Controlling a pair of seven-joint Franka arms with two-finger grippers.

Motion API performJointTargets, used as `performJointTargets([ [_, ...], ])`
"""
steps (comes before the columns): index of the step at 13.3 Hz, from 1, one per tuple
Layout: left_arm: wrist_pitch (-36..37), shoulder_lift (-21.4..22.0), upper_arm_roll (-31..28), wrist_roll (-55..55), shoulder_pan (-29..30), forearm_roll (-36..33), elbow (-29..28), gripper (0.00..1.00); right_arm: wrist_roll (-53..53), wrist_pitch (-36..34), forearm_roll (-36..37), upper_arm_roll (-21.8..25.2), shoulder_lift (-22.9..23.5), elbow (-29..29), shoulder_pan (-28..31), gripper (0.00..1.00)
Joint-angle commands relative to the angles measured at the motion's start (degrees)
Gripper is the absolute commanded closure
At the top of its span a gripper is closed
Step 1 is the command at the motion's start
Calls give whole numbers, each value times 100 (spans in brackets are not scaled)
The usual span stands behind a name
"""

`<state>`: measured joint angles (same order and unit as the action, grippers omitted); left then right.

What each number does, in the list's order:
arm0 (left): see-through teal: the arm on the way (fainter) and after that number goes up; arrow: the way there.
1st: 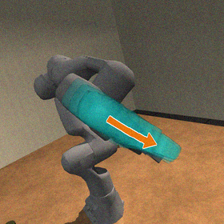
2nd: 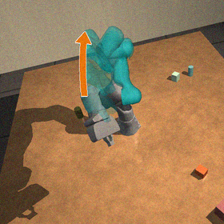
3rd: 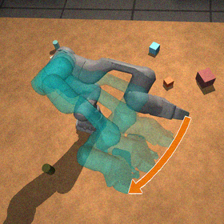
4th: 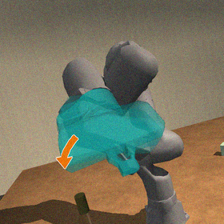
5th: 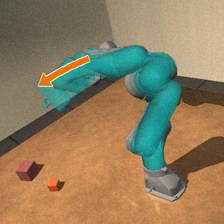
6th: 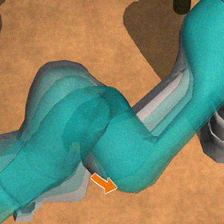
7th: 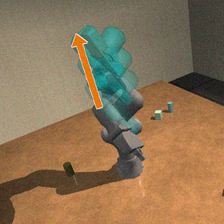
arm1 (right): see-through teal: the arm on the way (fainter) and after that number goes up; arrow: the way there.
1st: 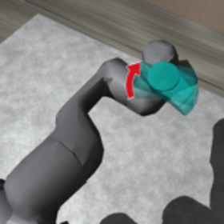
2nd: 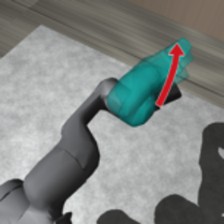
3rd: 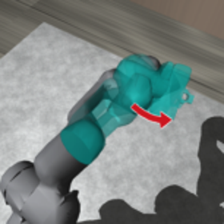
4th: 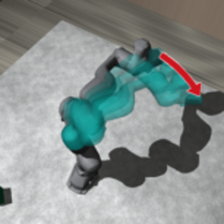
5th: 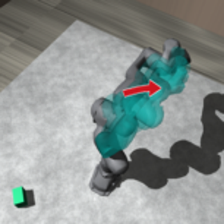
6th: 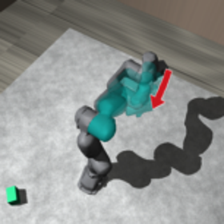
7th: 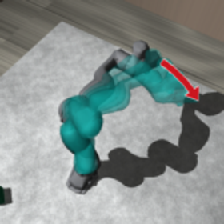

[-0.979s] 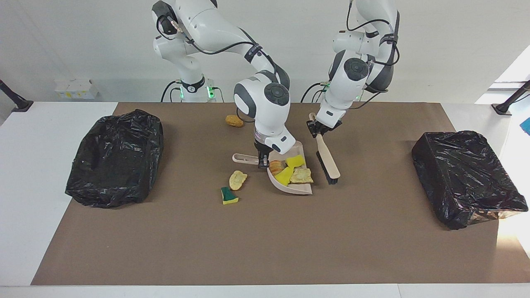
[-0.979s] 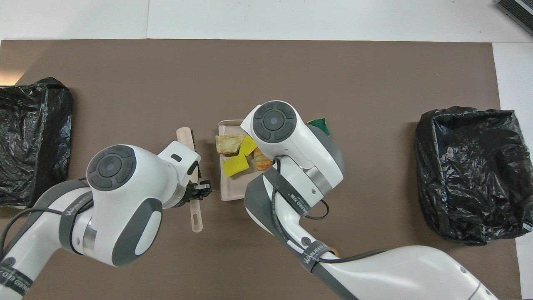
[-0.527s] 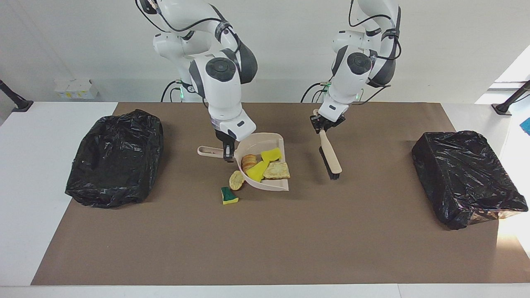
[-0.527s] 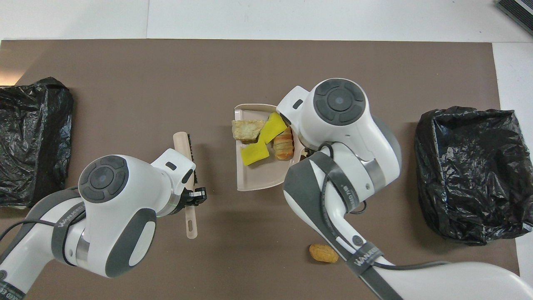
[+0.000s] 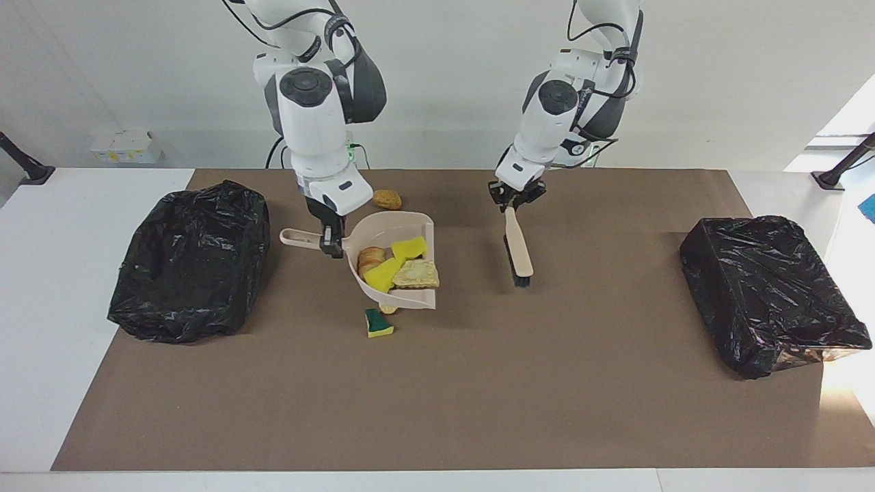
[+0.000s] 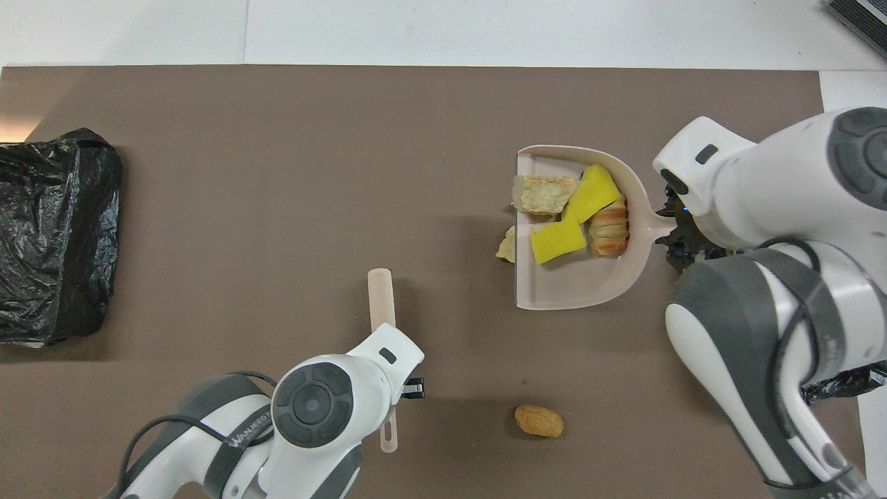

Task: Sweep and dump trash in bin
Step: 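Carry the loaded dustpan with the right gripper toward the farther black bag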

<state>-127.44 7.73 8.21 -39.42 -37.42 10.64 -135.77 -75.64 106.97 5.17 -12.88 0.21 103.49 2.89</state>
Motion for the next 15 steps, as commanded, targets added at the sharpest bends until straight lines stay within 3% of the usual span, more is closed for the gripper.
performJointTargets([
  [1,-342,97,-83,-652,-598,-53,-361,100,-967,-27,-586,-31,-476,522,771,100],
  [6,-851,97,-74,-901,-846,8,-844,100,-3112,-282,-615,-5,-583,602,2565,100],
  [7,-974,105,-82,-883,-846,8,-932,94,-3350,-256,-562,30,-627,628,2794,100],
  [8,-975,53,-83,-849,-811,8,-881,40,-3500,-247,-274,31,-636,637,2944,100],
  [9,-915,-25,-100,-883,-767,8,-750,0,-3519,-239,85,39,-645,637,3024,100],
  [13,-177,-53,-118,-795,-13,-35,-73,0,-3335,411,1246,39,-653,742,3288,100],
  [15,-149,-26,-135,-787,496,-62,155,0,-2644,360,1836,48,-740,865,3288,100],
])
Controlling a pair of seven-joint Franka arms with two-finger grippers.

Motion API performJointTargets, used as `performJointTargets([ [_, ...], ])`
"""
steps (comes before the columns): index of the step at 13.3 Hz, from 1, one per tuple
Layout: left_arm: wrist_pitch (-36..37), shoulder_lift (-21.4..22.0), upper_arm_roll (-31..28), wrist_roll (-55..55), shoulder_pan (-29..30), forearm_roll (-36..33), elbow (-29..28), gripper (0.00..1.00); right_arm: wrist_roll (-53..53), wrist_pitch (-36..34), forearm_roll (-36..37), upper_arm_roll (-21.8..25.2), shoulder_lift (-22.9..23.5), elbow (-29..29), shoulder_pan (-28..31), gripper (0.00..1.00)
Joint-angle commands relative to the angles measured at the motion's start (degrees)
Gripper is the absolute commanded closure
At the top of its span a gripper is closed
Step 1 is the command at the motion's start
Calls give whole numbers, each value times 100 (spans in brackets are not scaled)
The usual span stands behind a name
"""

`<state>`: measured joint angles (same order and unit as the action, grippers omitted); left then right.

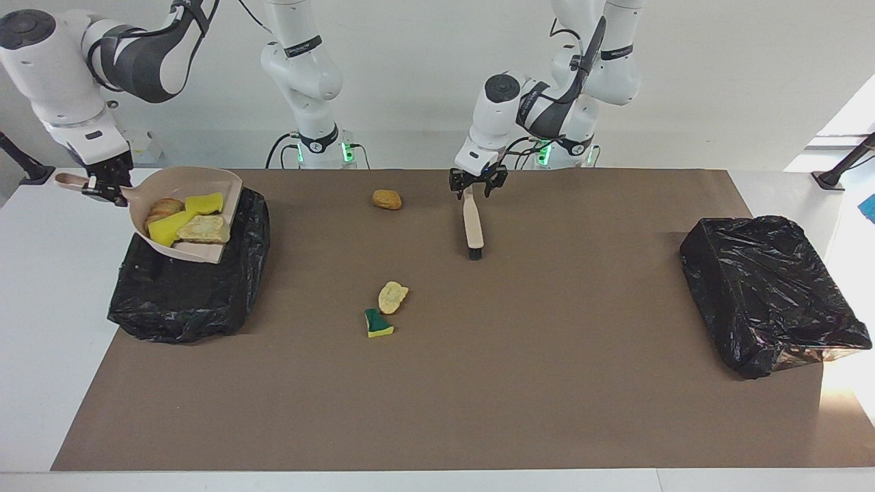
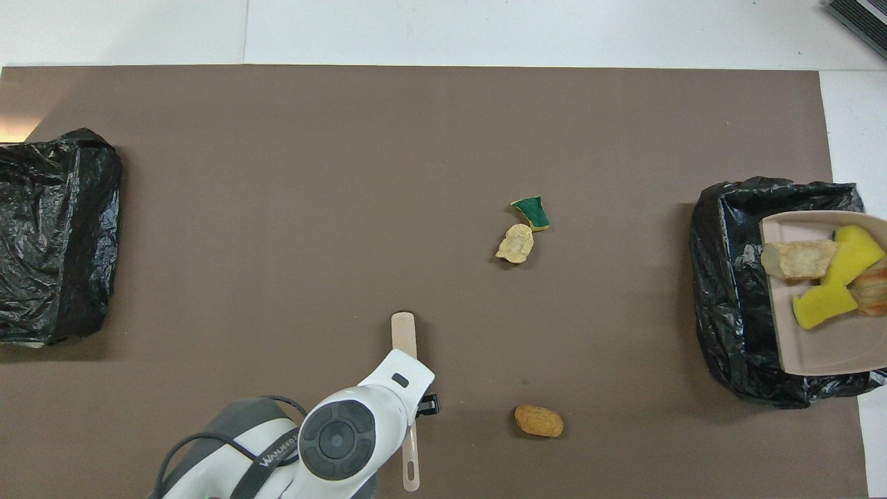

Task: Sweep and dump trash in bin
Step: 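Tip the dustpan over the black bag with the right gripper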

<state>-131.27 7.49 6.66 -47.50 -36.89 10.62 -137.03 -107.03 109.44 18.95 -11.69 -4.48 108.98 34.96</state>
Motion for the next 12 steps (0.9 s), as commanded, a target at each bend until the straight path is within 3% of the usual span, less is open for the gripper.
performJointTargets([
  [1,234,-28,28,100,742,-78,422,0,768,182,644,-71,-429,560,82,100],
  [3,225,-202,28,914,1269,-296,677,0,1348,270,1397,-114,-510,790,3,100],
  [6,820,-729,19,2022,2122,-368,1588,0,2141,385,2268,-123,-536,931,-278,100],
  [10,1305,-1328,28,2771,2791,-683,2697,0,2300,393,2973,-114,-886,1387,-647,100],
  [12,1735,-1347,10,3332,3116,-702,3076,0,2309,385,3281,-114,-888,1380,-788,100],
])
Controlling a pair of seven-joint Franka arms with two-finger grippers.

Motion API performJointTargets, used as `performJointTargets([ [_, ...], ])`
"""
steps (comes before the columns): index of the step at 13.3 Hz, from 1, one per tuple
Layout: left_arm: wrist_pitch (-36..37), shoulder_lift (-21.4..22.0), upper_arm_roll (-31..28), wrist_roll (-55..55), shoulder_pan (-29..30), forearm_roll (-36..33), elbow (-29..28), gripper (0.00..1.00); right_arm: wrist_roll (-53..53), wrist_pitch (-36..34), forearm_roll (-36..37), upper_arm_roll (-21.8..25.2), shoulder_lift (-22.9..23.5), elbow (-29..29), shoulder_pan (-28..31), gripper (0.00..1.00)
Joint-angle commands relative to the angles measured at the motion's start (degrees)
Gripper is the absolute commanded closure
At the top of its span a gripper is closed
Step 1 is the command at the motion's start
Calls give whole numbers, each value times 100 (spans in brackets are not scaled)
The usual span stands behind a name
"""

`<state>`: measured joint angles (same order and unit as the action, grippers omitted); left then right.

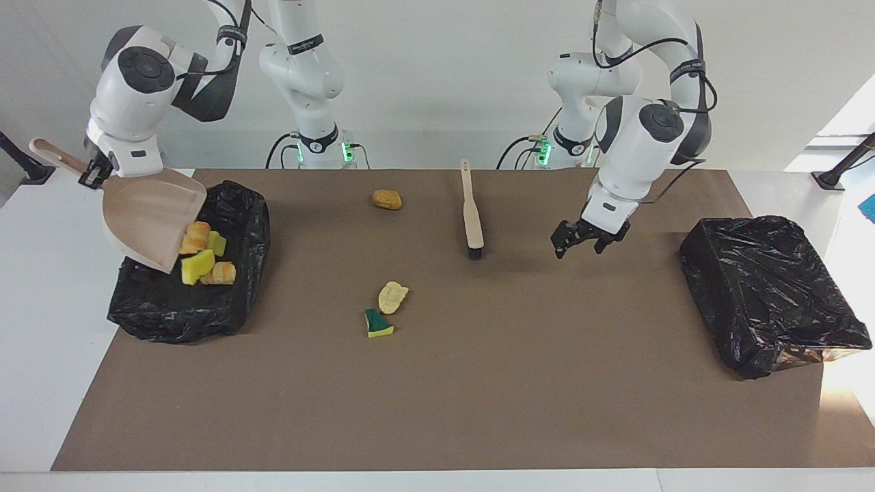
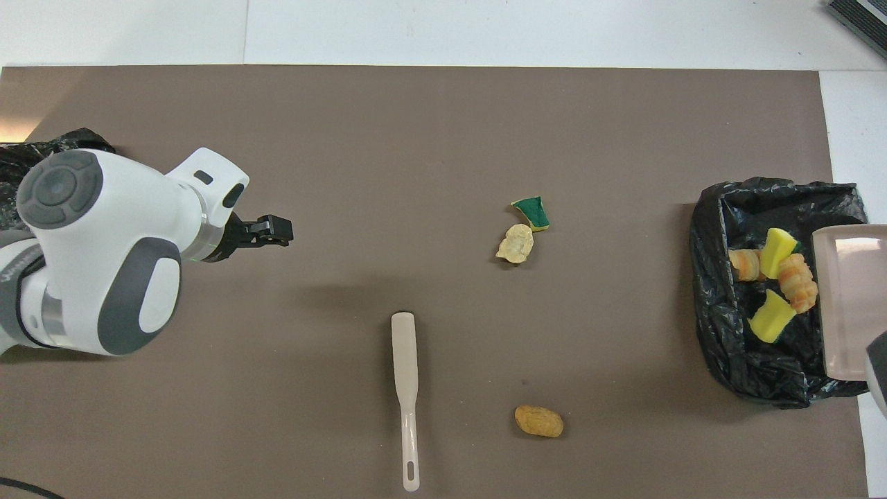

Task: Sweep and dump trash in bin
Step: 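Tip the dustpan over the black bag with the right gripper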

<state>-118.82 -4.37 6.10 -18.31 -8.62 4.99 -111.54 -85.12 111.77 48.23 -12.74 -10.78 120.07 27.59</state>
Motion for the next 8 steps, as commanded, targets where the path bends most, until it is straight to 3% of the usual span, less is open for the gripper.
performJointTargets([
  [1,744,-100,67,720,439,-139,659,0,118,152,388,-9,-232,228,-52,100],
  [6,2544,41,49,1549,827,-279,1756,0,144,-312,-217,-45,-179,-369,-244,100],
  [8,2942,242,58,1793,818,-454,1759,0,589,-524,-646,-53,-144,-537,-446,100],
])
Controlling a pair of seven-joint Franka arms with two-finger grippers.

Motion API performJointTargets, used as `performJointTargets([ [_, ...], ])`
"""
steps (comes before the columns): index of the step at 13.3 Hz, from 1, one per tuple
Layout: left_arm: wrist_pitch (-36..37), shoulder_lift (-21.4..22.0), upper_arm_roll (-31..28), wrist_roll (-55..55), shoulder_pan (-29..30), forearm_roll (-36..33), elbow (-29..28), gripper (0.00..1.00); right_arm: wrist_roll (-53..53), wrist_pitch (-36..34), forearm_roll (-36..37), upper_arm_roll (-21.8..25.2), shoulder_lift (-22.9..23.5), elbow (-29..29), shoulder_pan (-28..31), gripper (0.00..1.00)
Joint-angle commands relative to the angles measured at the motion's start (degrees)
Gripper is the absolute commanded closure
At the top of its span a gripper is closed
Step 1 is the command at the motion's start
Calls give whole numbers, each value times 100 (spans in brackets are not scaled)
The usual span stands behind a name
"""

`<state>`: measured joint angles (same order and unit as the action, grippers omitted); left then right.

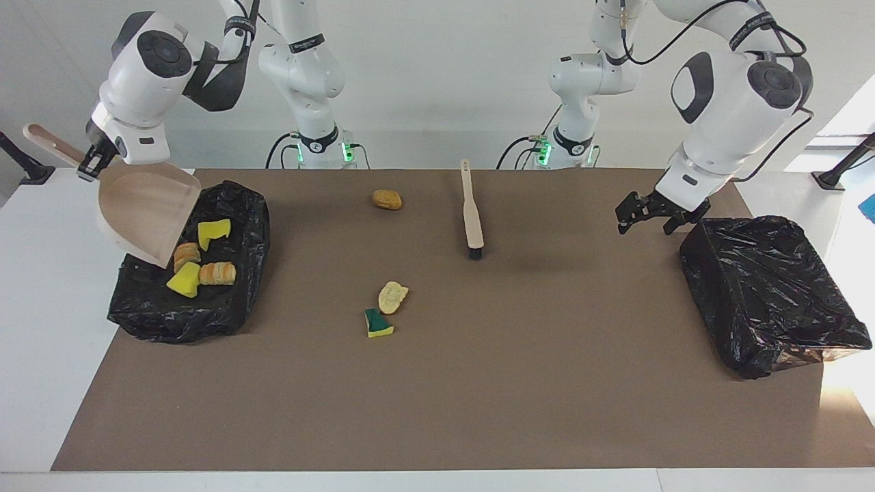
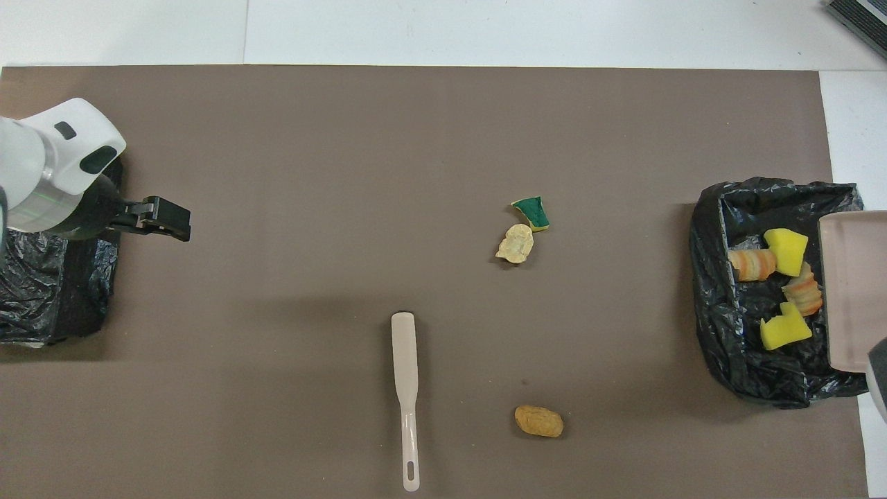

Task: Sweep and dump trash in bin
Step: 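Tip the dustpan over the black bag with the right gripper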

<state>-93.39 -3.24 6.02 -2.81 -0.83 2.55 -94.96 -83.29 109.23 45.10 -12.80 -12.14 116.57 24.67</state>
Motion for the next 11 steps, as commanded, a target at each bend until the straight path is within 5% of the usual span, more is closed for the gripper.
performJointTargets([
  [1,357,278,66,376,39,-211,-170,0,793,-418,-527,-64,1,-196,-338,100],
  [6,164,288,66,342,100,-211,-181,0,2847,-692,-1714,-73,27,-326,-1147,100],
  [11,164,288,66,333,118,-211,-181,0,5636,-1632,-2399,-100,1449,-2153,-1992,100],
])
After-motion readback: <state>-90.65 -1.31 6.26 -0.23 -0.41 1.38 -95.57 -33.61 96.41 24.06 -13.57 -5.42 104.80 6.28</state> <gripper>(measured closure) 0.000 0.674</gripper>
